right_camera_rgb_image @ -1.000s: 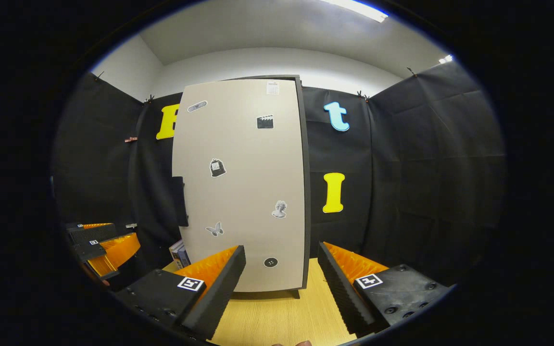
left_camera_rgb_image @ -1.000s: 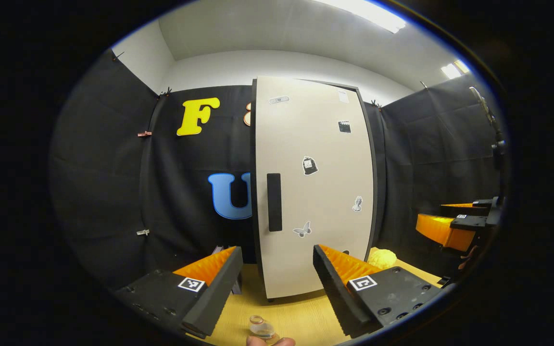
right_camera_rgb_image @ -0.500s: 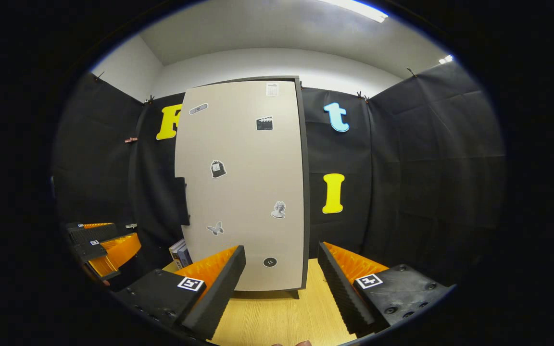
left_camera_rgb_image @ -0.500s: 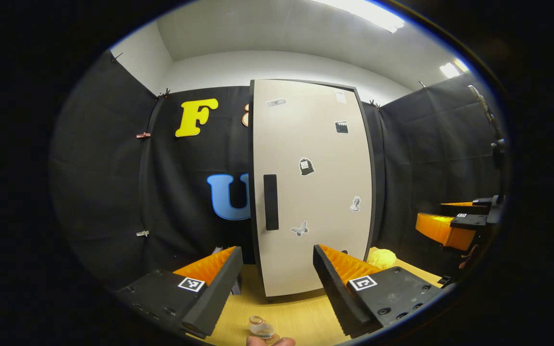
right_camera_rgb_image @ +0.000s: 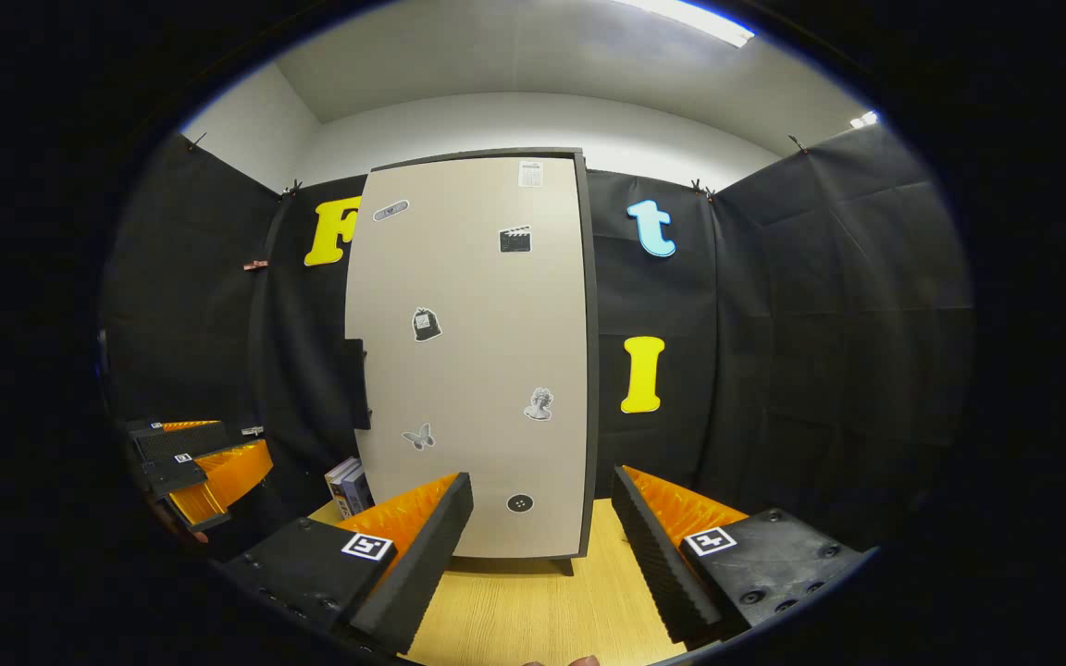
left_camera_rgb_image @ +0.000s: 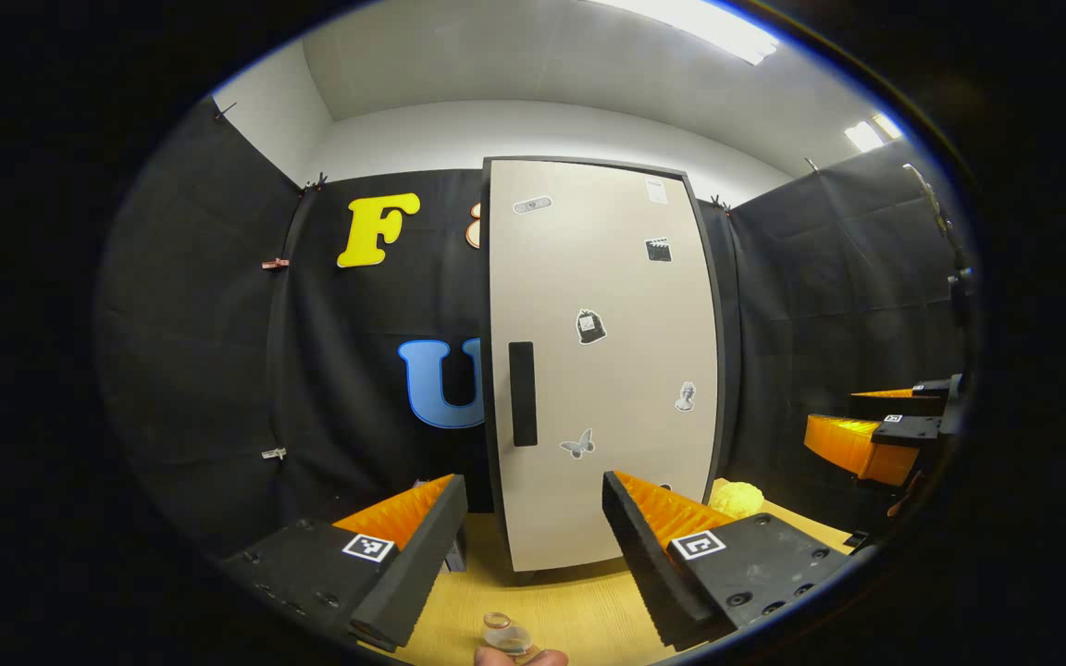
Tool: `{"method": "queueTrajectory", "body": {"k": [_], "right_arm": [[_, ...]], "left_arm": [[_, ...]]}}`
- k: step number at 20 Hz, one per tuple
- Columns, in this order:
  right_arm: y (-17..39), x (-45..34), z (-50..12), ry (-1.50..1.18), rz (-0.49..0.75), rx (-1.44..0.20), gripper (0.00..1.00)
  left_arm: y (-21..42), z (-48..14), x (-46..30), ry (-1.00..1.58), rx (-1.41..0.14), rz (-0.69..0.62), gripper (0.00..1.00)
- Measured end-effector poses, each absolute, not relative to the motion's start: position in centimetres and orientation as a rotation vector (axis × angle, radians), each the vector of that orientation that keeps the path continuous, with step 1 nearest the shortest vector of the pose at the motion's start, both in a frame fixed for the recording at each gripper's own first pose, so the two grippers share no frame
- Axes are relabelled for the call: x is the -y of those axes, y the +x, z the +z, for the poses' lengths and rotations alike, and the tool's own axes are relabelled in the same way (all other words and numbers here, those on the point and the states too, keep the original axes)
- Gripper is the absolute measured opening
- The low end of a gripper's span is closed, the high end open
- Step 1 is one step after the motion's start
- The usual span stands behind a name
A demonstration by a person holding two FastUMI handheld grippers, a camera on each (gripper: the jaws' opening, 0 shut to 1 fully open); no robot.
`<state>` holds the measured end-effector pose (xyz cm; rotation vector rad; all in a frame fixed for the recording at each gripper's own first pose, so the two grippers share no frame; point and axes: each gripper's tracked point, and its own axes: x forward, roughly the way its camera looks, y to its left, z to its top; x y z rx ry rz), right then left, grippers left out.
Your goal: Open the cabinet door with the right hand, grasp the bottle in the cabinet with the left hand and place it on the coaster, then close the cabinet door with the right hand.
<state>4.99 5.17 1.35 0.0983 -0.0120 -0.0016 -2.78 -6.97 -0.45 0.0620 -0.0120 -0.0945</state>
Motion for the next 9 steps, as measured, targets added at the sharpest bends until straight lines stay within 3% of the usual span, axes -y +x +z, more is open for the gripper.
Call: {"method": "queueTrajectory", "body": {"k": [9], "right_arm": [[4.6,-4.5,1.6,0.111,-0.005,0.022,0.98]], "left_arm": [[-3.6,-0.2,8.2,0.075,0.016,-0.111,0.93]]}}
